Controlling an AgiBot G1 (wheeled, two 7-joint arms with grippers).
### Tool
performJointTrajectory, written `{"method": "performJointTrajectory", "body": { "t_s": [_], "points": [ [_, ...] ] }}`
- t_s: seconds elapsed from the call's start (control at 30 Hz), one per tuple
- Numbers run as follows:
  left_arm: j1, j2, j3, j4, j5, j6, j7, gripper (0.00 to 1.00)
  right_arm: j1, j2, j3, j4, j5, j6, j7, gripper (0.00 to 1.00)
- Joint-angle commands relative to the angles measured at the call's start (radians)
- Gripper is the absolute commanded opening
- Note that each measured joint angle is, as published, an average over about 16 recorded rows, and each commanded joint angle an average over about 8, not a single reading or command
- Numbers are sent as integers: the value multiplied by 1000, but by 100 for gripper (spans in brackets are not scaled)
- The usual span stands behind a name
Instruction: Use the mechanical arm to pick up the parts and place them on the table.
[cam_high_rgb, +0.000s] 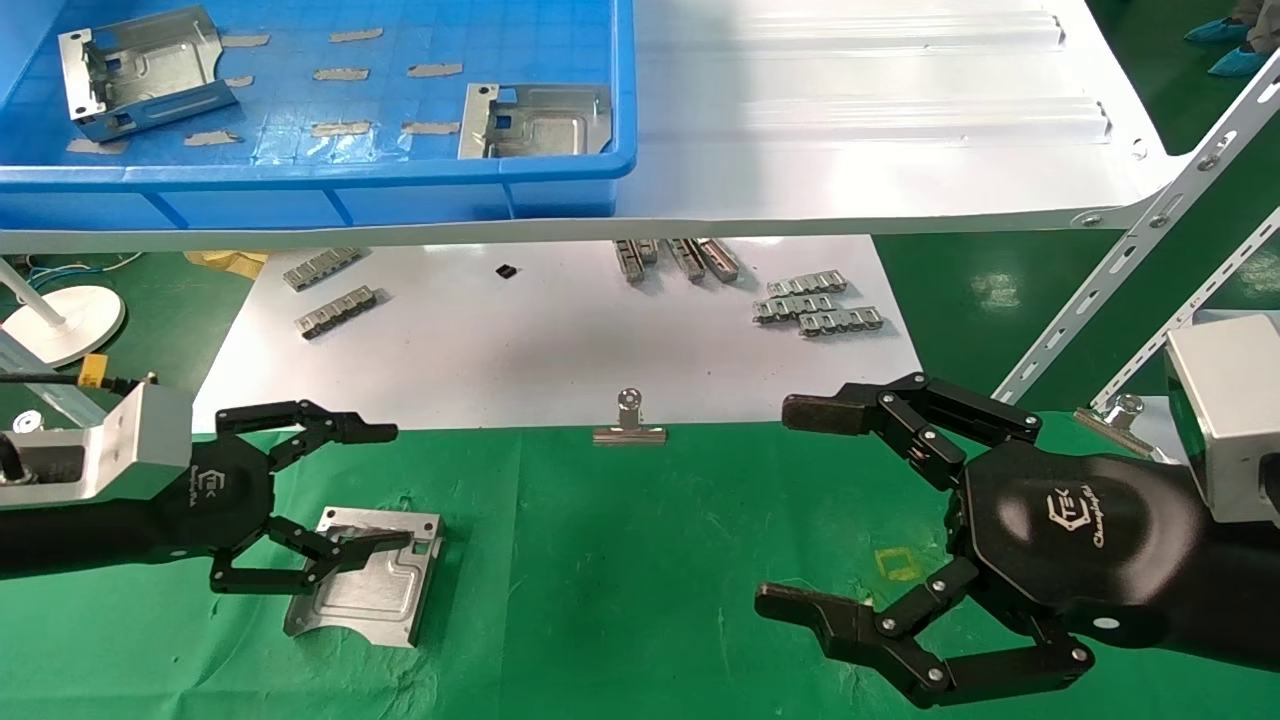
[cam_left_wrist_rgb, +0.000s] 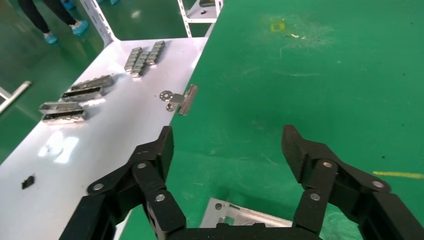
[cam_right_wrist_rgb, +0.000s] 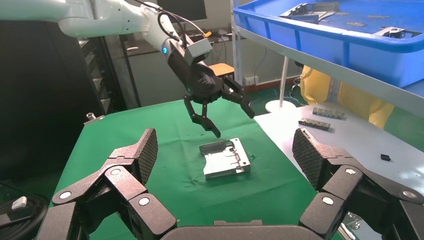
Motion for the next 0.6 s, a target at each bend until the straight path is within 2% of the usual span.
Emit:
{"method": "performJointTrajectory", "body": {
  "t_s": [0.03, 0.33, 0.6],
  "points": [
    [0, 0, 6, 2, -16, 4, -25, 100, 0, 0, 0, 0, 0, 0, 0, 100],
    [9, -3, -10, -18, -6, -4, -22, 100, 0, 0, 0, 0, 0, 0, 0, 100],
    [65, -16, -82, -119, -18, -15, -102, 100, 0, 0, 0, 0, 0, 0, 0, 100]
  ]
}}
